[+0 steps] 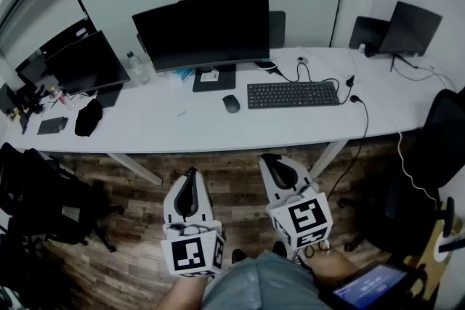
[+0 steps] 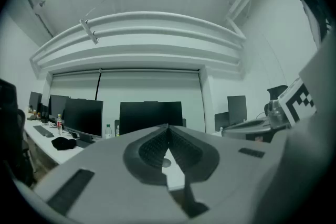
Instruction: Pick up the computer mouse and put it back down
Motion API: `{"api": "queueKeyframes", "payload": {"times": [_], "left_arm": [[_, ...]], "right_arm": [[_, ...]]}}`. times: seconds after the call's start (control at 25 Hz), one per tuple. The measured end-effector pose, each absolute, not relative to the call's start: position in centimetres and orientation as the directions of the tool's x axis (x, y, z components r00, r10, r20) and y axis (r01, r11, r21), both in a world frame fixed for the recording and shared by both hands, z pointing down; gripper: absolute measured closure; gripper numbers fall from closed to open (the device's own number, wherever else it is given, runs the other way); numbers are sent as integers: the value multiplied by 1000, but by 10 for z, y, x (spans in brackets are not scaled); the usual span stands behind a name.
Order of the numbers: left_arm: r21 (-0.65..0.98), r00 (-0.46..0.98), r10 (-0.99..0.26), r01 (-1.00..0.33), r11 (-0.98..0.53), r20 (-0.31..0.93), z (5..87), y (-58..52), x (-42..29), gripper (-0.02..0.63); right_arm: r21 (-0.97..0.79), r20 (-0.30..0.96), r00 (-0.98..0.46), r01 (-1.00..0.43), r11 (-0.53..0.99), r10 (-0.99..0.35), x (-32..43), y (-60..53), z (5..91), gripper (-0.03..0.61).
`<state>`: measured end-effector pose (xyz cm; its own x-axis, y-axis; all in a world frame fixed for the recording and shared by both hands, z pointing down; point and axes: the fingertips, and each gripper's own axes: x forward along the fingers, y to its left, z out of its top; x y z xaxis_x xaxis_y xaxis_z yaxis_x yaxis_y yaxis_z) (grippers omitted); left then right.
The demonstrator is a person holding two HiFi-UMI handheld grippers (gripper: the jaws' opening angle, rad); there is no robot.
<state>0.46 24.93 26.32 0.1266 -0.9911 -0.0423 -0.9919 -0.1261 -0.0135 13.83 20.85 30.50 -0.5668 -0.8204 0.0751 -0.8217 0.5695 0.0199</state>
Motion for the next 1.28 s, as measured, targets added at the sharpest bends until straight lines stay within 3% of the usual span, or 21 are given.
{"api": "queueKeyframes", "payload": {"times": [0.4, 0.48, 1.28], "left_arm": [[-3, 131, -990, -991, -131, -49, 265, 259, -9, 609], [-2, 132, -990, -991, -132, -54, 265, 260, -15, 609], [27, 242, -969, -969, -244, -47, 281, 255, -67, 609]], "right_arm": [[9, 55, -557, -830, 558, -829, 130, 216, 305, 560], [-9, 66, -576, -817, 577, -815, 121, 217, 306, 361], [25, 76, -478, -876, 481, -875, 74, 224, 313, 374]]}}
